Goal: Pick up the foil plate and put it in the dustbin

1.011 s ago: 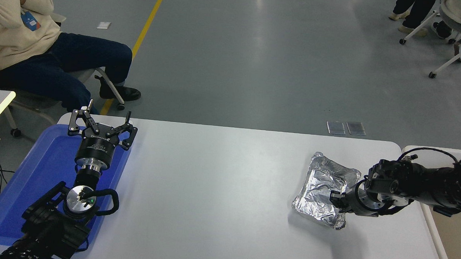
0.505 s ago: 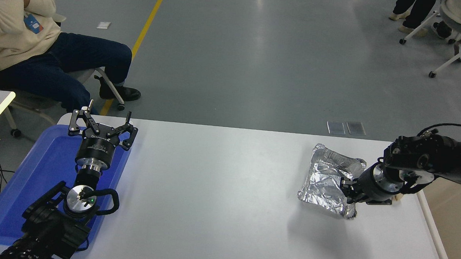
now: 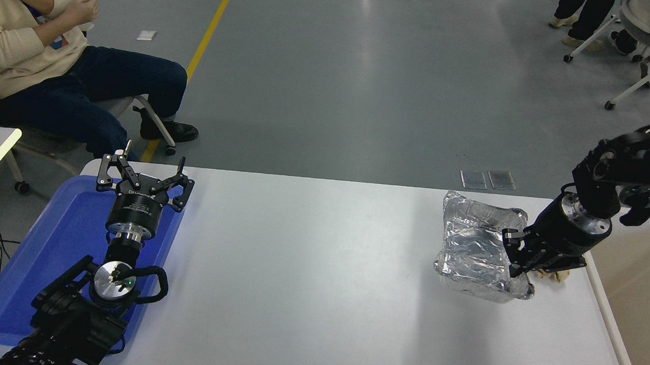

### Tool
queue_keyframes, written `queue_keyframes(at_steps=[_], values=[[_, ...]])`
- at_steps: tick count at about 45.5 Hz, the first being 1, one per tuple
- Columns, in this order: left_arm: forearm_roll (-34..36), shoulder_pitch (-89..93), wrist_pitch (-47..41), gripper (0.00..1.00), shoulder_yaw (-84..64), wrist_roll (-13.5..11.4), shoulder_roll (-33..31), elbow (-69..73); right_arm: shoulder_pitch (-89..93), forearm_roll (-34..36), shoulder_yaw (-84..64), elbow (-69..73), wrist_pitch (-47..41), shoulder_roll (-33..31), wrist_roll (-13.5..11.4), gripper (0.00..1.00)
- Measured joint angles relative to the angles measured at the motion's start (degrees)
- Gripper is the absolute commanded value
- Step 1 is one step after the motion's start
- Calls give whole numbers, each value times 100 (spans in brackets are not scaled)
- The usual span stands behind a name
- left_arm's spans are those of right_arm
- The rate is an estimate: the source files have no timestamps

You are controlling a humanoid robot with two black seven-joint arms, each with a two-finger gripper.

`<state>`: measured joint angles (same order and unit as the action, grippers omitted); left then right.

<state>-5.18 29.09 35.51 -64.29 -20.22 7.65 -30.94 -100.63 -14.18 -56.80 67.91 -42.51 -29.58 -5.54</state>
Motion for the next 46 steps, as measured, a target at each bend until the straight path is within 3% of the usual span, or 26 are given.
queue_keyframes(at_steps=[46], values=[[0, 0, 0, 100, 0, 0, 0, 2, -2711, -109, -672, 862, -247, -765, 0, 0]])
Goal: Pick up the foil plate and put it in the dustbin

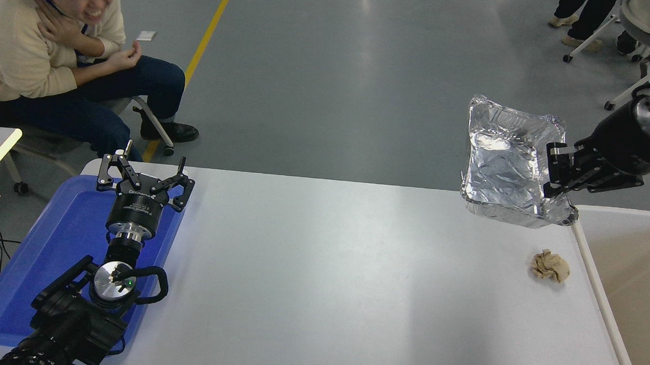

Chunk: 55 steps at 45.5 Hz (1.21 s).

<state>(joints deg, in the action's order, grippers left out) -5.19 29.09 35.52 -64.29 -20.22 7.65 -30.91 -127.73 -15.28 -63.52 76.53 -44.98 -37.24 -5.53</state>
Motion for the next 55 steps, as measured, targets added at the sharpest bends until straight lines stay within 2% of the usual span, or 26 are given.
queue_keyframes(at_steps=[38, 55], values=[[-7, -5, 0, 100, -5, -11, 0, 3, -861, -5, -737, 147, -2, -130, 8, 0], [-10, -9, -1, 100, -5, -23, 0, 7, -876, -403, -1903, -224, -2, -1160, -10, 0]])
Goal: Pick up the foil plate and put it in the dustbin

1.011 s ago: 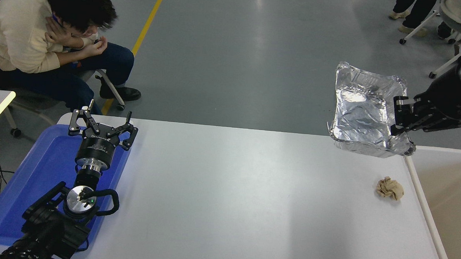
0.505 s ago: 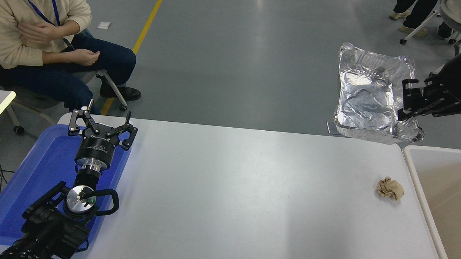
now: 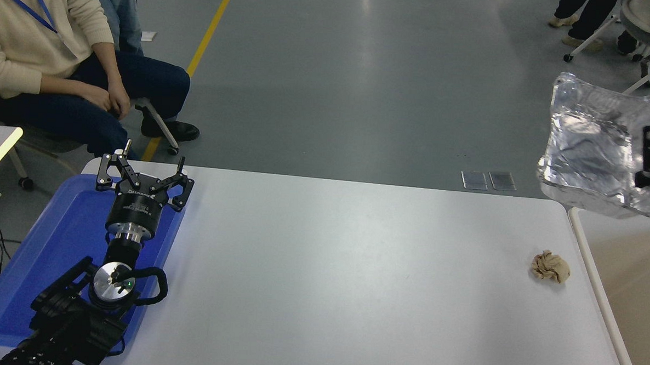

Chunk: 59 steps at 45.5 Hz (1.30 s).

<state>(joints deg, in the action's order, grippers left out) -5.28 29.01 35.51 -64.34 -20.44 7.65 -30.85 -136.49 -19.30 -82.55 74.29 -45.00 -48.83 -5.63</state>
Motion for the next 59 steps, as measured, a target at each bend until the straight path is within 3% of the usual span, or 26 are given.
queue_keyframes(at_steps=[30, 47, 59], values=[[1, 0, -1, 100, 1, -3, -1, 0, 11, -372, -2028, -1117, 0, -1364, -6, 0], [1, 0, -1, 100, 1, -3, -1, 0, 174, -393, -2031, -1447, 0, -1547, -8, 0], [1, 0, -1, 100, 1, -3, -1, 0, 1038, -389, -1161, -1790, 0, -1578, -8, 0]])
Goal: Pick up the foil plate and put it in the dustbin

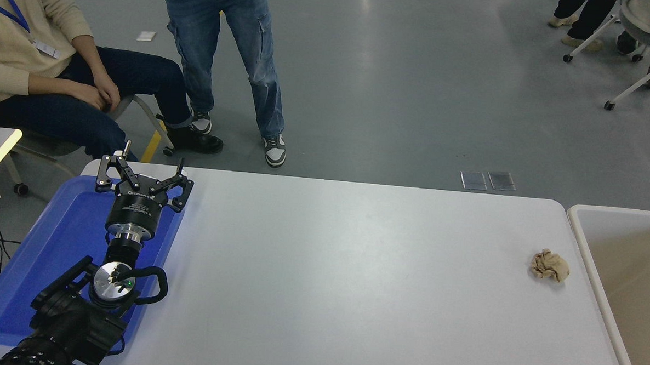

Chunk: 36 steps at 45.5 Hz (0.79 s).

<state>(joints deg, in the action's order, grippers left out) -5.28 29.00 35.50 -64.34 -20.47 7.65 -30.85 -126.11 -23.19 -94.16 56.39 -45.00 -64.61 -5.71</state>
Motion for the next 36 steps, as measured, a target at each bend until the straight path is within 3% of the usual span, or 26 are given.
queue_keyframes(at_steps=[21, 36], values=[[4, 4, 1, 100, 0, 9, 0, -2, 2509, 15, 2292, -501, 129, 12, 2, 0], [0, 7, 1, 100, 0, 9, 0, -2, 4251, 85, 3640, -749, 1506, 182, 5, 0]])
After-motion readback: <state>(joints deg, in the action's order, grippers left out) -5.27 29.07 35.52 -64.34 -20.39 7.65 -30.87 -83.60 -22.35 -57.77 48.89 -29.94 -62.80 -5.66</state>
